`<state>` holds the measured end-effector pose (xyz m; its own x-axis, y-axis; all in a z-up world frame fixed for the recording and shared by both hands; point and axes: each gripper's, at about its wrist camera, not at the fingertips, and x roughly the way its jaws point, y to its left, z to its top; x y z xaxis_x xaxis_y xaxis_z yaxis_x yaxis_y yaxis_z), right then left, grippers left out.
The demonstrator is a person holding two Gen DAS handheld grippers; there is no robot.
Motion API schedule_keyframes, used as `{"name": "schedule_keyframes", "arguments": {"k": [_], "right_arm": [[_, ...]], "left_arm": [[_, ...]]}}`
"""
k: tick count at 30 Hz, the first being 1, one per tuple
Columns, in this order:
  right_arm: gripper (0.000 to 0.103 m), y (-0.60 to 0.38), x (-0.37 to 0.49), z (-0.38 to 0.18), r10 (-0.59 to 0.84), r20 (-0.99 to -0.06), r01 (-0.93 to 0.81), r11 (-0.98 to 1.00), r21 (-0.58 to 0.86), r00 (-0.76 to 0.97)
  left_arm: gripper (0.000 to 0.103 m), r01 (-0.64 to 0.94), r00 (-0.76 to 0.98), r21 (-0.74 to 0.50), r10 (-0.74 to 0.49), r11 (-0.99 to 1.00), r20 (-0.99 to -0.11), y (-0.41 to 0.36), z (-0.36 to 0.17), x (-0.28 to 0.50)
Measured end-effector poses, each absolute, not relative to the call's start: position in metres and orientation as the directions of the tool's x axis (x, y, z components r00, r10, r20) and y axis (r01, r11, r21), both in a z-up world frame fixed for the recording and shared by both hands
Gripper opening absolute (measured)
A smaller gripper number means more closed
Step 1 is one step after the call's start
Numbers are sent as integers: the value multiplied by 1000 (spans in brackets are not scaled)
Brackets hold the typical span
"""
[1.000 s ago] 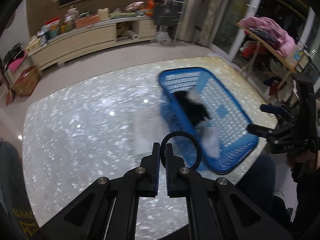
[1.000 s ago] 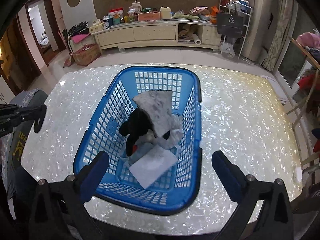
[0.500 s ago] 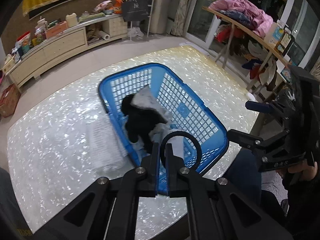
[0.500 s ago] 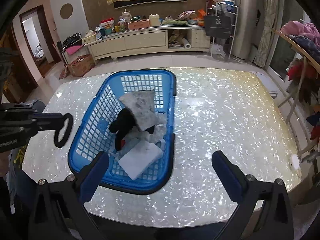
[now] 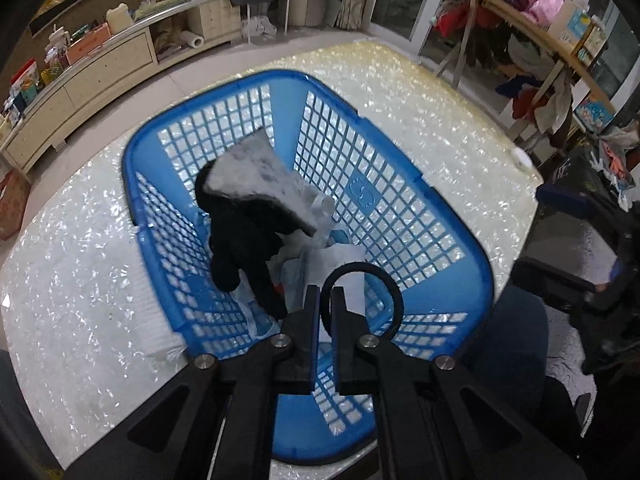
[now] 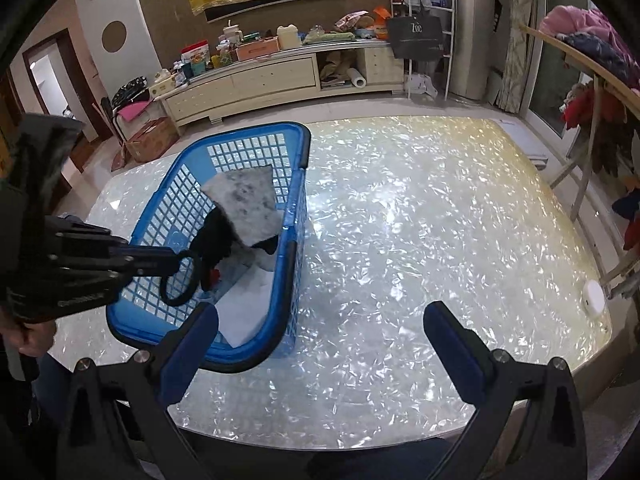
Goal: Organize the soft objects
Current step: 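Carry the black ring into the basket and open the left tool, then move the right tool down to the white waffle towel beside the basket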
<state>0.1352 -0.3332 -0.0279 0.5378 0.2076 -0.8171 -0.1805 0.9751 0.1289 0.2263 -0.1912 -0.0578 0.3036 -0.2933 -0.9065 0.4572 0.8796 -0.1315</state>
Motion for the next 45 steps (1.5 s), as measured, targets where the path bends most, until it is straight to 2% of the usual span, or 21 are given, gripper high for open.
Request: {"name": "schedule_keyframes", "arguments": {"k": [11, 13, 14, 15, 17, 19, 22, 28, 29, 34, 45], "right_arm": [[103, -344, 138, -32, 238, -815, -171, 970, 172, 528], [103, -344, 138, -32, 239, -816, -171, 970, 175, 526], [103, -345, 140, -33, 240, -817, -170, 970, 175, 525], [103, -346, 140, -33, 239, -817, -168, 970, 176, 525], [103, -346, 139, -32, 238, -817, -167, 970, 176, 525], [103, -346, 139, -31, 235, -818, -166, 971, 173, 525], [103, -343, 139, -29, 231, -818, -169, 972, 165, 527], [103, -326, 137, -17, 234, -810, -197, 969, 149, 537], [103, -322, 136, -15, 234, -809, -203, 968, 145, 539], [103, -301, 133, -4, 235, -805, -237, 964, 121, 545], [103, -243, 126, 12, 270, -798, -337, 937, 89, 539]], "left_arm": [[4, 478, 264, -74, -223, 875, -938, -216, -93, 247], [15, 479, 265, -60, -210, 876, -941, -219, -99, 251], [30, 482, 262, -53, -202, 875, -944, -221, -102, 253], [41, 483, 262, -47, -195, 874, -945, -221, -104, 254], [54, 482, 244, -75, -216, 873, -945, -219, -104, 257], [57, 488, 291, -49, -216, 871, -932, -219, -96, 255], [69, 487, 341, 3, -186, 874, -922, -217, -83, 251], [72, 476, 398, 31, -184, 879, -899, -199, -54, 239], [77, 471, 410, 30, -189, 882, -892, -195, -49, 235], [83, 420, 447, 6, -201, 907, -871, -163, -29, 223], [88, 331, 544, -21, -209, 943, -813, -75, 8, 183]]}}
